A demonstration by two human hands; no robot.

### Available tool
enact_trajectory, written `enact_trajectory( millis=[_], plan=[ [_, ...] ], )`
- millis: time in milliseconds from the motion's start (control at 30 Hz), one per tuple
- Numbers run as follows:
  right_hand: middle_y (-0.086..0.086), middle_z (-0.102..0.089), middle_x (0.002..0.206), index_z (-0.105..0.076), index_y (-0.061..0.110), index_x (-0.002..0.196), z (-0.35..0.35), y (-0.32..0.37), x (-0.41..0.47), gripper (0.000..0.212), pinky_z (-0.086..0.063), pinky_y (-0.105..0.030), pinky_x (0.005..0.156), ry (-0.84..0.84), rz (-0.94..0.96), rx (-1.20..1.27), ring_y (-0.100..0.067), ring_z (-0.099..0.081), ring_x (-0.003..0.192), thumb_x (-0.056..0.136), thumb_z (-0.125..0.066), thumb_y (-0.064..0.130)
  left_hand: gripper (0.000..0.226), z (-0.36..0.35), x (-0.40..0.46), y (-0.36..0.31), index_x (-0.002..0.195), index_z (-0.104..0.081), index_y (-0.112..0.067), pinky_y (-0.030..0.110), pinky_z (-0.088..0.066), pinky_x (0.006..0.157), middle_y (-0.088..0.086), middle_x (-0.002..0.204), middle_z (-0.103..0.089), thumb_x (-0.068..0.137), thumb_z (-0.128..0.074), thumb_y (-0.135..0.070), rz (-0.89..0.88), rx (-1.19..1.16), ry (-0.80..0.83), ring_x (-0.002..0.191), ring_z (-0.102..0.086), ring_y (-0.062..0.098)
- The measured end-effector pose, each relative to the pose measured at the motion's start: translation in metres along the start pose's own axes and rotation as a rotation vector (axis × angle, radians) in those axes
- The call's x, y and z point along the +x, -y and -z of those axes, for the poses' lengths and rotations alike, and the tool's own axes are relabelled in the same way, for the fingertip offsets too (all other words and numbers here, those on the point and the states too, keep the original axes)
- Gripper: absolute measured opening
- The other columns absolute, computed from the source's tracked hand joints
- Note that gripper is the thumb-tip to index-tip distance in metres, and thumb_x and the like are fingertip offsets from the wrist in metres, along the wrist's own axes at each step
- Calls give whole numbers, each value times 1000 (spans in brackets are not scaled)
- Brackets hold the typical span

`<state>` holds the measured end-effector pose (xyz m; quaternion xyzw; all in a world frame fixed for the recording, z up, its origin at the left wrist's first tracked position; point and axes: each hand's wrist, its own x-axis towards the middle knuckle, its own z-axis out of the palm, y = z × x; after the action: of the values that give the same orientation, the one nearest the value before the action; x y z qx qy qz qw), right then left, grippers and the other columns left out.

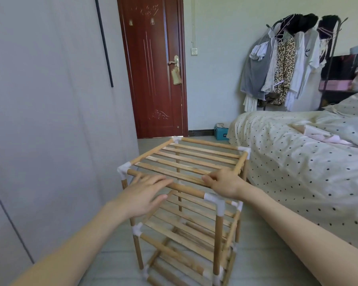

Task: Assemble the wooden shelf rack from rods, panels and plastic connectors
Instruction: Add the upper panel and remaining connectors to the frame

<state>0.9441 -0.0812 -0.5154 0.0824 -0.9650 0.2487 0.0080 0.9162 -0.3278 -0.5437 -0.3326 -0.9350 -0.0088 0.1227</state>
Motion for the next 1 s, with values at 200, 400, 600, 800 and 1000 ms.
enact_trajectory(
  millis=[200,400,600,800,1000],
  plan=[
    [-12,-57,113,-53,21,112,-37,22,-20,41,-35,-47,102,-135,32,-595,-33,-51,111,101,-16,36,32,-6,19,-24,118,-57,-26,21,-32,71,-7,99,-40,94,-45,-45,-43,99,-190,99,-42,13],
    [-8,-56,119,-52,19,114,-18,-29,-5,37,-38,-39,100,-136,78,-426,-29,-49,116,101,-18,30,47,-4,25,-35,119,-54,-25,16,-35,77,-13,106,-48,92,-31,-56,-33,-118,-207,105,-48,5],
    [-8,-58,108,-55,16,96,-18,-33,15,35,-39,-37,91,-172,84,-480,-28,-50,107,98,-21,25,83,-9,4,20,141,-36,-29,29,-33,101,-6,145,-39,80,3,-70,244,-64,-9,131,-37,11],
    [-5,-50,90,-52,17,82,-16,-32,31,38,-35,-32,81,-115,96,-426,-20,-43,87,97,-23,36,93,-7,14,49,125,-52,-26,22,-33,82,-4,129,-51,71,4,-76,282,-116,39,115,-45,10],
    [-6,-55,97,-54,18,89,-12,-45,43,40,-32,-28,74,-108,66,-451,-16,-44,85,97,-22,41,85,-15,24,40,100,-62,-19,29,-44,81,-2,97,-59,78,1,-71,242,-66,-71,89,-52,11]
  ],
)
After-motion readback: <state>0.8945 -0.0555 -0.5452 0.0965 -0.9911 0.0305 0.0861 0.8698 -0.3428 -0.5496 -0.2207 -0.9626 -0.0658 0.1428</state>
